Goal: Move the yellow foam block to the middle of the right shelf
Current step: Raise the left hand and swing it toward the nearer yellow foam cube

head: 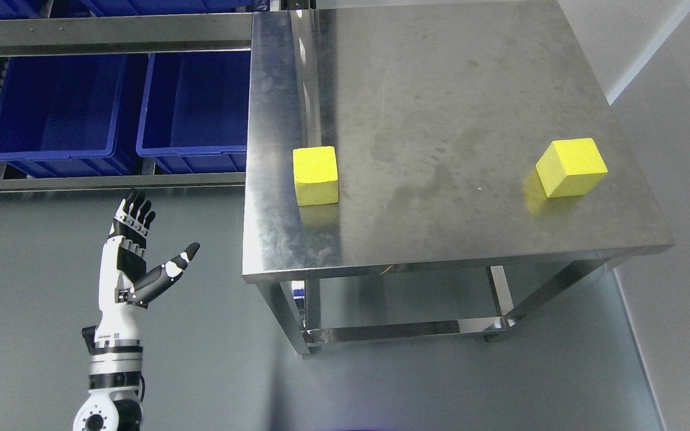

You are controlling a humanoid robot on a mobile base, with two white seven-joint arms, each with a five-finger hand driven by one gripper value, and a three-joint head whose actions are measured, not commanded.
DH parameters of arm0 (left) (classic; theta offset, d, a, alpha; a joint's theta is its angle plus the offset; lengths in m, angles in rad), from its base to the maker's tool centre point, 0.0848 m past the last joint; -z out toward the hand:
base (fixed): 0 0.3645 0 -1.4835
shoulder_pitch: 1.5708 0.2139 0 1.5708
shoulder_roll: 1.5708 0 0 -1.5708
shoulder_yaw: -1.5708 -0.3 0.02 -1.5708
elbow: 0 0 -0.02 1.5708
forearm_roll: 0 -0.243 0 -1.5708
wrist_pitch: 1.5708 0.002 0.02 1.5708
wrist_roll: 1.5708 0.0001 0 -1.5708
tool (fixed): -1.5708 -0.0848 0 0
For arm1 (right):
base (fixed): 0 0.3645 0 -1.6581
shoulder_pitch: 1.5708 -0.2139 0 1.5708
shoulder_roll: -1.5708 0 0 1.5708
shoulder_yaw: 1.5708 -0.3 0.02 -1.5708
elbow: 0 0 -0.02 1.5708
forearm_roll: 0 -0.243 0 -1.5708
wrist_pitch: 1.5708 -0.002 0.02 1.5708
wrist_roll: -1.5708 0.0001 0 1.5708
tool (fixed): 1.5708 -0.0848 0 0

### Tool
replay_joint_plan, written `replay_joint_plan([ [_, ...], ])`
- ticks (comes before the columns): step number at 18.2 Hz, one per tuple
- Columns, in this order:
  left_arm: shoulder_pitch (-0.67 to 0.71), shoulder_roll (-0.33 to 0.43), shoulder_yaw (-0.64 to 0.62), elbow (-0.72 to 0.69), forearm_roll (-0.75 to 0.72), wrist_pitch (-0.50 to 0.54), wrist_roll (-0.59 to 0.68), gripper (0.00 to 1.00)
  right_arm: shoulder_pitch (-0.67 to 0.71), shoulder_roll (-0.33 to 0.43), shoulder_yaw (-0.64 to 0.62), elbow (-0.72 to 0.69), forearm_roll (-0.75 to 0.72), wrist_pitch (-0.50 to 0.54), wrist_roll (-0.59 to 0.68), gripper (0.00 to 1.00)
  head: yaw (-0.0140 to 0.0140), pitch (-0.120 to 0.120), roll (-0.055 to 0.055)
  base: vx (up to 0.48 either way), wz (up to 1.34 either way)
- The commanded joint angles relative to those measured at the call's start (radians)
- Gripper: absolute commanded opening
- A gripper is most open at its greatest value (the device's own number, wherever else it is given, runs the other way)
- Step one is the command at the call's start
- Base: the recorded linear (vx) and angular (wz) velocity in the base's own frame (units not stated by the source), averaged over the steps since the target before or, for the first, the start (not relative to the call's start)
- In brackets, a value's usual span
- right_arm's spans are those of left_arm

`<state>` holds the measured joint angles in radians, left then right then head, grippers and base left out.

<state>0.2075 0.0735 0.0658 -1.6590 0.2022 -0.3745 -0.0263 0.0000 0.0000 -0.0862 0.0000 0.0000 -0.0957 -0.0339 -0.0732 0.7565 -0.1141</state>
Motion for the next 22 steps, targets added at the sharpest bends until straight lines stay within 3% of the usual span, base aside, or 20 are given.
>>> replay_joint_plan([
  [1,0.009,-0.008,-0.006,-0.012,-0.001,0.006,0.000,1.00,0.012,-0.017,0.000,-0.017,0.002,0.001,0.000,1.00,0.0000,0.000,0.000,0.000,0.00],
  [4,-0.013,0.015,-0.004,-0.015,-0.001,0.006,-0.001,1.00,0.012,-0.017,0.000,-0.017,0.002,0.001,0.000,1.00,0.0000,0.000,0.000,0.000,0.00],
  [8,-0.160,0.245,-0.009,-0.033,0.017,0.009,-0.032,1.00,0.012,-0.017,0.000,-0.017,0.002,0.001,0.000,1.00,0.0000,0.000,0.000,0.000,0.00],
  [11,-0.267,0.359,-0.024,-0.030,0.172,0.038,-0.154,1.00,0.012,-0.017,0.000,-0.017,0.002,0.001,0.000,1.00,0.0000,0.000,0.000,0.000,0.00],
  [13,-0.368,0.391,-0.079,-0.024,0.191,0.139,-0.225,1.00,0.012,-0.017,0.000,-0.017,0.002,0.001,0.000,1.00,0.0000,0.000,0.000,0.000,0.00],
  [16,-0.543,0.454,-0.234,0.001,0.139,0.169,-0.357,1.00,0.012,-0.017,0.000,-0.017,0.002,0.001,0.000,1.00,0.0000,0.000,0.000,0.000,0.00],
  [22,-0.796,0.450,-0.503,0.108,-0.007,0.230,-0.539,1.00,0.012,-0.017,0.000,-0.017,0.002,0.001,0.000,1.00,0.0000,0.000,0.000,0.000,0.00],
])
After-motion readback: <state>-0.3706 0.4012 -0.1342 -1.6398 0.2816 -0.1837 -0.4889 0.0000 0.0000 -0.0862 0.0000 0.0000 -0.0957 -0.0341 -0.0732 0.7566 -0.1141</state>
